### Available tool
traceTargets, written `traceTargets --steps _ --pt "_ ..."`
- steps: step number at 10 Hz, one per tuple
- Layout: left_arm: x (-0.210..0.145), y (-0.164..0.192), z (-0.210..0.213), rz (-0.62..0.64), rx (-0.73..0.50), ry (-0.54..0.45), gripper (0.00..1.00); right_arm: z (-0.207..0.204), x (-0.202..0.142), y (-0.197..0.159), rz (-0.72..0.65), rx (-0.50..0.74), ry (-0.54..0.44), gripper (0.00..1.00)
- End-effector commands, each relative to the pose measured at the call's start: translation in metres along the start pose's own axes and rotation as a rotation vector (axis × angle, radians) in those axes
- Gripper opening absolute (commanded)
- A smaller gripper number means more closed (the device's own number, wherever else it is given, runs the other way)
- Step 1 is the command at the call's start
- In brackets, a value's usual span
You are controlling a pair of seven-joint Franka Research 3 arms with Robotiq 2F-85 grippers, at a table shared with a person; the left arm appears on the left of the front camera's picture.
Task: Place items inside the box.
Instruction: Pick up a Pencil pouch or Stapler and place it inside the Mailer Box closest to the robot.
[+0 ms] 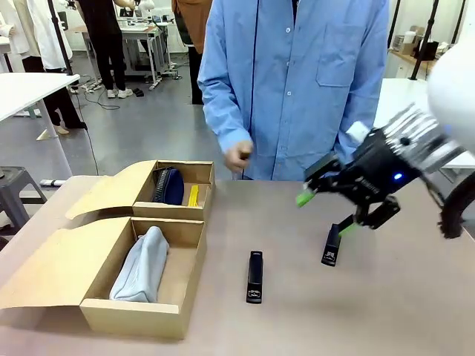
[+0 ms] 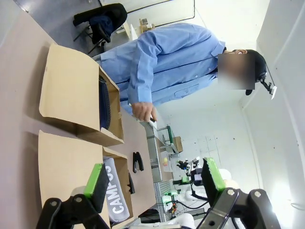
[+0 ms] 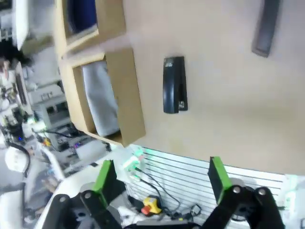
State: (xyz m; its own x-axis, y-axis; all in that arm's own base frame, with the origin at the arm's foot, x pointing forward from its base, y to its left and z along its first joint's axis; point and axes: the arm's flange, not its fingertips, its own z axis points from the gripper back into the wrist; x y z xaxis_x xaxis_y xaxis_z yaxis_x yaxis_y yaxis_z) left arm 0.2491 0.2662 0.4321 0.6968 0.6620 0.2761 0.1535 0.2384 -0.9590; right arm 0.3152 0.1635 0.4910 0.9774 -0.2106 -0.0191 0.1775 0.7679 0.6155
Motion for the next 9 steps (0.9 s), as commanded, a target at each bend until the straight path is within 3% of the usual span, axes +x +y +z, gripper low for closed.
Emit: traceTargets --steps 1,2,3,4,5,6,7,8,9 --pt "0.001 -0.001 -0.002 -0.02 -0.025 -0.012 1.0 0.062 0.022 -0.097 -0.075 0.118 0.028 1.0" --pt "0.001 -0.001 -0.002 -0.02 -0.025 -0.012 1.0 0.082 0.03 -0.145 -0.047 0.121 0.061 1.0" --pt "0.001 -0.001 -0.002 -0.02 -0.025 -0.012 1.0 0.09 0.03 -0.194 0.01 0.222 0.136 1.0" --pt "0.001 -0.001 -0.002 -0.02 -0.025 -0.012 1.0 0.091 0.025 -0.248 -0.03 0.357 0.151 1.0" --pt "0.001 -0.001 -0.002 -0.02 -0.025 -0.012 1.0 0.084 0.019 -0.292 -0.207 0.499 0.115 1.0" --pt "0.001 -0.001 -0.002 -0.02 -0.025 -0.012 1.0 0.069 0.007 -0.316 -0.288 0.616 0.078 1.0" --pt "0.001 -0.001 -0.002 -0.02 -0.025 -0.012 1.0 0.053 -0.003 -0.326 -0.279 0.696 0.025 1.0" --pt "0.001 -0.001 -0.002 -0.02 -0.025 -0.012 1.0 0.123 0.033 -0.3 -0.198 0.496 0.083 1.0" --pt "0.001 -0.001 -0.002 -0.02 -0.025 -0.012 1.0 0.123 0.033 -0.3 -0.198 0.496 0.083 1.0"
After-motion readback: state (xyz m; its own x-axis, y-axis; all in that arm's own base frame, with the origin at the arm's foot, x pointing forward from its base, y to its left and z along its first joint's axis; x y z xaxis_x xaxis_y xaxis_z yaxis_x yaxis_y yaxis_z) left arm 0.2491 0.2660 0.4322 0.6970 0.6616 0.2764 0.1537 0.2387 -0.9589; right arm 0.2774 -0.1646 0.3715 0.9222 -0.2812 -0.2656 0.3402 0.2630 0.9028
